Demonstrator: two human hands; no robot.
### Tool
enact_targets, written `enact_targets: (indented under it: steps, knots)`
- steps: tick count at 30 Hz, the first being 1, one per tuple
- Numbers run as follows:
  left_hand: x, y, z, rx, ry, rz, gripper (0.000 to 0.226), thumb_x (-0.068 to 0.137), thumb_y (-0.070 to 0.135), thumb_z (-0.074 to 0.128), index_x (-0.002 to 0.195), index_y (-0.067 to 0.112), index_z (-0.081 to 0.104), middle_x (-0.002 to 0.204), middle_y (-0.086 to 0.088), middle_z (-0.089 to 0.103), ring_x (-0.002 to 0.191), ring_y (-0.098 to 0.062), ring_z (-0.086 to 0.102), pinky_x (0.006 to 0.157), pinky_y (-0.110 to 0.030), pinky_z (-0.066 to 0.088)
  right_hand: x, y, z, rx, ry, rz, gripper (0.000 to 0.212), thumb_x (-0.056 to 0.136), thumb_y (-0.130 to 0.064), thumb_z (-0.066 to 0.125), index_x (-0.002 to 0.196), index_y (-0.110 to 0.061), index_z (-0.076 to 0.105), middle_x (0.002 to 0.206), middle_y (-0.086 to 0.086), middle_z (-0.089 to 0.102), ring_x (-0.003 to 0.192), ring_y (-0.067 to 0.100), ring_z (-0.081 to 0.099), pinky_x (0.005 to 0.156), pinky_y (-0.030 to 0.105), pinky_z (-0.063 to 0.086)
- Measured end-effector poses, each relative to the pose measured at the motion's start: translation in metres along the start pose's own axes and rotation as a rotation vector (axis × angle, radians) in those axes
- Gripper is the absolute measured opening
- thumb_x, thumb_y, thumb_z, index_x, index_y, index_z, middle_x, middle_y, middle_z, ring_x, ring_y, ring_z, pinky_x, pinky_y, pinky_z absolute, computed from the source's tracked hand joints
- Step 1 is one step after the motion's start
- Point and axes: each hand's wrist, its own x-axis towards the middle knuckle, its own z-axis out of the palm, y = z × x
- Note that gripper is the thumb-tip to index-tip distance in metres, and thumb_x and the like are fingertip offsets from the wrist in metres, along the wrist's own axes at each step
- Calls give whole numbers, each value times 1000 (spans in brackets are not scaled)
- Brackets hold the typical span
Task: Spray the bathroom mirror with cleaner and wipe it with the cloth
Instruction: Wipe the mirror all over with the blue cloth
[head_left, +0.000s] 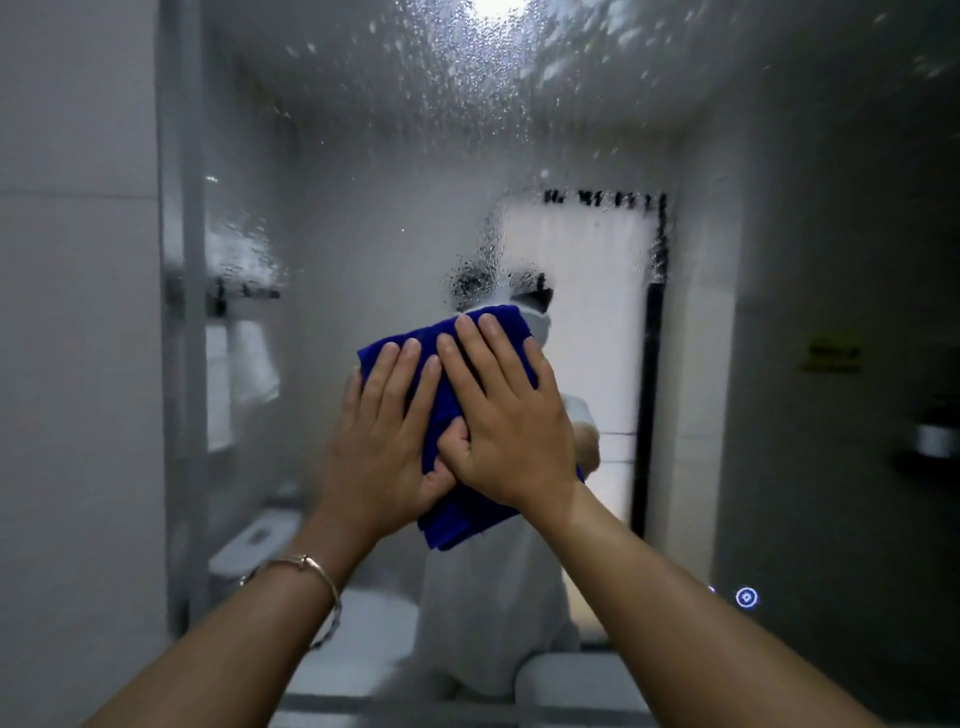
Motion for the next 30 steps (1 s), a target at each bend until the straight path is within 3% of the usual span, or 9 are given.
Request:
enact_targets:
  steps: [16,30]
  knots:
    - [-1,8,0,21,-27,-52,65,91,39,35,144,6,18,152,-18,22,142,-32,16,113,-53,20,-5,7,11,12,100,-49,65,84,-33,34,145,-10,36,152,13,33,142,28,26,115,46,11]
    - [-1,8,0,61,-12,-61,64,91,39,33,144,6,18,151,-19,23,142,-32,18,110,-55,25,-6,5,13,1,147,-43,64,84,-33,34,144,-9,39,151,13,35,141,27,28,114,47,15]
